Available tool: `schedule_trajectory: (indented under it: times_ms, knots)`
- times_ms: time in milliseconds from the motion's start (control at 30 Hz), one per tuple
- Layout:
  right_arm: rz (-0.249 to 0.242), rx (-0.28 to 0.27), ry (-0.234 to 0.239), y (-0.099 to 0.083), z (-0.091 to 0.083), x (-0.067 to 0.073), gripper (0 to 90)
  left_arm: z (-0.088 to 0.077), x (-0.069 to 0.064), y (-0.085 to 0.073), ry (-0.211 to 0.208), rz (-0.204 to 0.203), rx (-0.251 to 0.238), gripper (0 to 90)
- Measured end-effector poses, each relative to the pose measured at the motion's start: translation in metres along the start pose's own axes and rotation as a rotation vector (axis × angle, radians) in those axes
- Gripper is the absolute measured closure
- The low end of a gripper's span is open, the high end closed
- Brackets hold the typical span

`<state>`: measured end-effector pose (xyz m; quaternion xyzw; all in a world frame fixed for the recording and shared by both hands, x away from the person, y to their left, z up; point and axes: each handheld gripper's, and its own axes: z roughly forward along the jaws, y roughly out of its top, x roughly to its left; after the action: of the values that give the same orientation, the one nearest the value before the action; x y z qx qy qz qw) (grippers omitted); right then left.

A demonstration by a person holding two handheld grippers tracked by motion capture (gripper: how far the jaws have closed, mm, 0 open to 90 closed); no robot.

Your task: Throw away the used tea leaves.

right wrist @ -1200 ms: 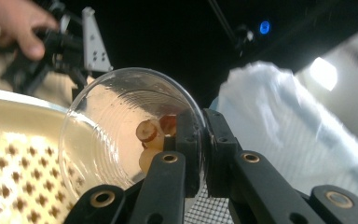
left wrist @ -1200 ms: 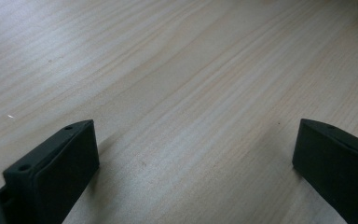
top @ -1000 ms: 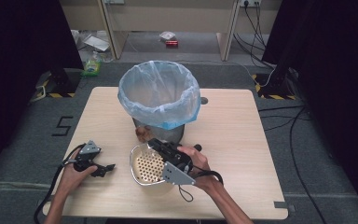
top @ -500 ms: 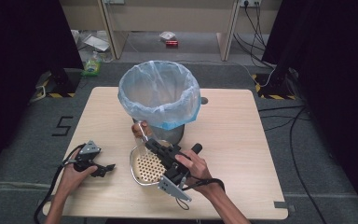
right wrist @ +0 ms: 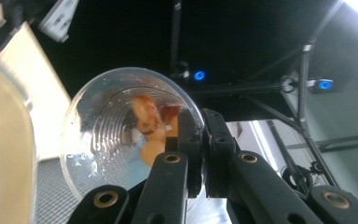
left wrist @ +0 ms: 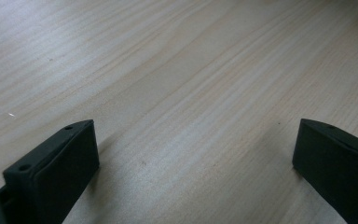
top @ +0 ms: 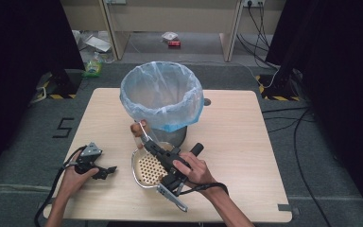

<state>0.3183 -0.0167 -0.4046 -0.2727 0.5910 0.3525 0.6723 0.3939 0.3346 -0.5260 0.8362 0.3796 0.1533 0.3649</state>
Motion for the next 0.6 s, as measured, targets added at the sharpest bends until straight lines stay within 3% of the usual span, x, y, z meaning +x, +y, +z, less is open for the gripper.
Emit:
schedule_trajectory:
  times_ms: [67,100,233,367,500,600]
  knots:
    - [0.002,-0.005,-0.021,0.0017,-0.0025,0.0018,88.0,0.0000,0.0000,0.0000,0.000,0.000,0.000,0.0]
    - [-0.020,-0.006,-0.029,0.0027,-0.0029,0.0028,88.0,0.0001,0.0000,-0.0001,0.000,0.000,-0.001,0.0]
    - [-0.036,0.007,-0.020,-0.0007,0.0000,0.0091,87.9,0.0000,-0.0002,-0.0001,0.001,-0.001,-0.001,0.0]
    - [-0.055,-0.020,-0.074,0.0040,0.0001,0.0075,88.0,0.0000,-0.0002,-0.0001,0.001,-0.001,-0.001,0.0]
    - [-0.042,-0.005,-0.072,0.0025,0.0006,0.0077,88.0,0.0000,-0.0003,-0.0002,0.001,-0.001,-0.001,0.0]
    - [-0.058,-0.002,-0.058,0.0021,-0.0001,0.0105,88.0,0.0000,-0.0003,-0.0002,0.001,-0.001,-0.001,0.0]
